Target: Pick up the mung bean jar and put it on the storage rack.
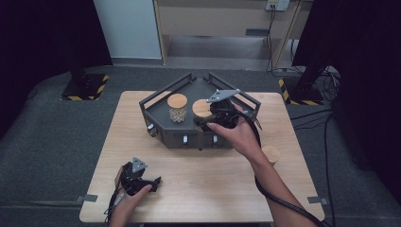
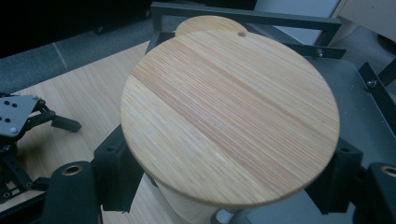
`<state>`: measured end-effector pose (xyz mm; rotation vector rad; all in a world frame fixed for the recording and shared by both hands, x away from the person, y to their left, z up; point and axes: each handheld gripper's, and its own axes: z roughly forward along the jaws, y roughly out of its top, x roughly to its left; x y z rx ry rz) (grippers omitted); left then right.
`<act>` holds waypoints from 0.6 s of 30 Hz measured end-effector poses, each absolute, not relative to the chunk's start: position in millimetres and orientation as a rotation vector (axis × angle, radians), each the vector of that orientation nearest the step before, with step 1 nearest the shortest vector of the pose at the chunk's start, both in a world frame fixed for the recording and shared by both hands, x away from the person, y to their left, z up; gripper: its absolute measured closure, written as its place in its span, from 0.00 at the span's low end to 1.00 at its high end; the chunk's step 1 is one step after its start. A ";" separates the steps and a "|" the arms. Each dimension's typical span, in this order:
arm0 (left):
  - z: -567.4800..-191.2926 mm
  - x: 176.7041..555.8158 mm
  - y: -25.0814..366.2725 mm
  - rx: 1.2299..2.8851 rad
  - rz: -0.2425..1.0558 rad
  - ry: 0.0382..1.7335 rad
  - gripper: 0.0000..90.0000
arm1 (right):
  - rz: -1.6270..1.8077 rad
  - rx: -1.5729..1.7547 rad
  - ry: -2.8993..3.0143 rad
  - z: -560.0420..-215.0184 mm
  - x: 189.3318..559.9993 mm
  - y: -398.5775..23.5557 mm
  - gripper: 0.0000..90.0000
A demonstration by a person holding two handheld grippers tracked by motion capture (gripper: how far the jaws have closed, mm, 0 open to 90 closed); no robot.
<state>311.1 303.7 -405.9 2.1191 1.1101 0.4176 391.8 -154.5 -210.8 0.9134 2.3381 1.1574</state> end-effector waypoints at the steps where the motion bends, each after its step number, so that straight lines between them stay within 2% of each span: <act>1: -405.9 311.1 303.6 2.119 0.418 1.110 0.00 | 1.157 0.917 2.337 -211.5 393.2 -154.6 0.29; 18: -406.0 310.7 303.3 2.118 0.419 1.113 0.00 | 1.138 0.957 2.320 -215.7 413.5 -148.8 0.29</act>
